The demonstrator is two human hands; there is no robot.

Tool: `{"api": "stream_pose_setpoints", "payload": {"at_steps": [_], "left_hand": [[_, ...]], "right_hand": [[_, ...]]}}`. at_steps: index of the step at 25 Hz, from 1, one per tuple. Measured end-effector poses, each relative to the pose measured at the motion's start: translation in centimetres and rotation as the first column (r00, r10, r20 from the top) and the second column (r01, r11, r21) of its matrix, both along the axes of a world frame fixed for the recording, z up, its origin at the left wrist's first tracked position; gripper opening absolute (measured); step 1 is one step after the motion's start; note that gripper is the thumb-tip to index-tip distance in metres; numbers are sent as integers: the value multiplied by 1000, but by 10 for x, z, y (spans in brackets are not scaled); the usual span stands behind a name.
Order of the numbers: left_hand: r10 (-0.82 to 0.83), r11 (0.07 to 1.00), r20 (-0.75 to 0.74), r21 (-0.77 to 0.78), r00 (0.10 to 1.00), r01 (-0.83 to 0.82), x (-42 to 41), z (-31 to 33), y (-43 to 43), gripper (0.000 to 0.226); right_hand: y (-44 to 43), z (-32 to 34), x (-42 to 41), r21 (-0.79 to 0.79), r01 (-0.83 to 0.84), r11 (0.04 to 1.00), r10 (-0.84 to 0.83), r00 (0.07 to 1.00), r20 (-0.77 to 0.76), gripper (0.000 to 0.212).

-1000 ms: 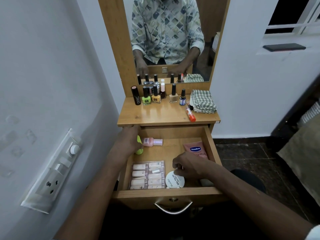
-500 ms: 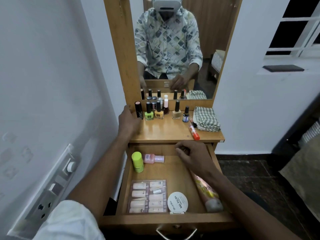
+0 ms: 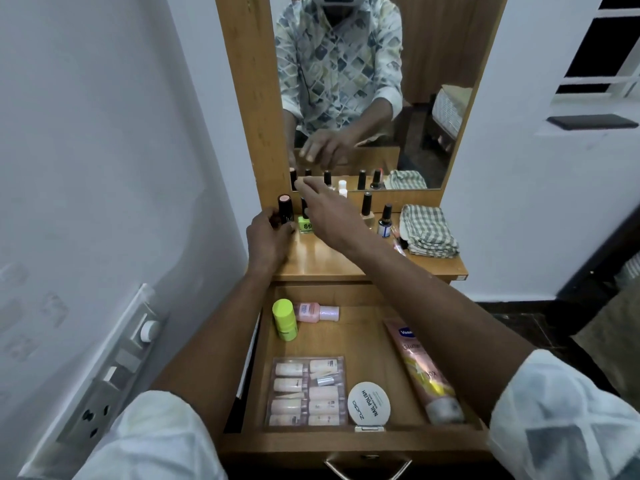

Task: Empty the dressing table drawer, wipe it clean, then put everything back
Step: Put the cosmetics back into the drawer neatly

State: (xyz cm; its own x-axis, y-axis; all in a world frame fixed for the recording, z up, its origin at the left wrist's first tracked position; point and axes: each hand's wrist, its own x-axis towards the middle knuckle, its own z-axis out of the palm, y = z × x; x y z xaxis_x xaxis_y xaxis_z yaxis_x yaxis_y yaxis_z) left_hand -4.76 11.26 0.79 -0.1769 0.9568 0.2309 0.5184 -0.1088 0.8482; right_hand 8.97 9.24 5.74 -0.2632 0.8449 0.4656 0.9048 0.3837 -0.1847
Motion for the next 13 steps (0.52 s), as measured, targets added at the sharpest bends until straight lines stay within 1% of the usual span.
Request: {"api": "stream_pose_setpoints", "payload": {"at_steps": [3, 6, 8, 10, 11, 13], "left_hand": [[0, 1000, 37, 15, 999, -1, -2, -2, 1, 34], [4, 1000, 90, 5, 996, -4, -3, 0, 0, 28], [37, 999, 152, 23, 988, -41, -4, 4, -8, 29], [60, 994, 176, 82, 983, -75, -4, 10, -26, 27], [49, 991, 174, 115, 983, -70, -5, 12, -38, 25], [-16, 988, 147, 151, 989, -6, -6, 18, -65, 24]], "right_hand": [[8, -4, -4, -35, -23, 999, 27, 992, 127, 31], [-2, -9, -8, -10, -70, 997, 71, 988, 137, 19], [-16, -9, -8, 12, -91, 996, 89, 991, 99, 19], [-32, -5, -4, 21, -77, 997, 77, 997, 26, 20], [-41, -1, 0, 7, -59, 998, 59, 998, -33, 21], [-59, 5, 14, -60, -28, 998, 18, 987, -162, 24]]}}
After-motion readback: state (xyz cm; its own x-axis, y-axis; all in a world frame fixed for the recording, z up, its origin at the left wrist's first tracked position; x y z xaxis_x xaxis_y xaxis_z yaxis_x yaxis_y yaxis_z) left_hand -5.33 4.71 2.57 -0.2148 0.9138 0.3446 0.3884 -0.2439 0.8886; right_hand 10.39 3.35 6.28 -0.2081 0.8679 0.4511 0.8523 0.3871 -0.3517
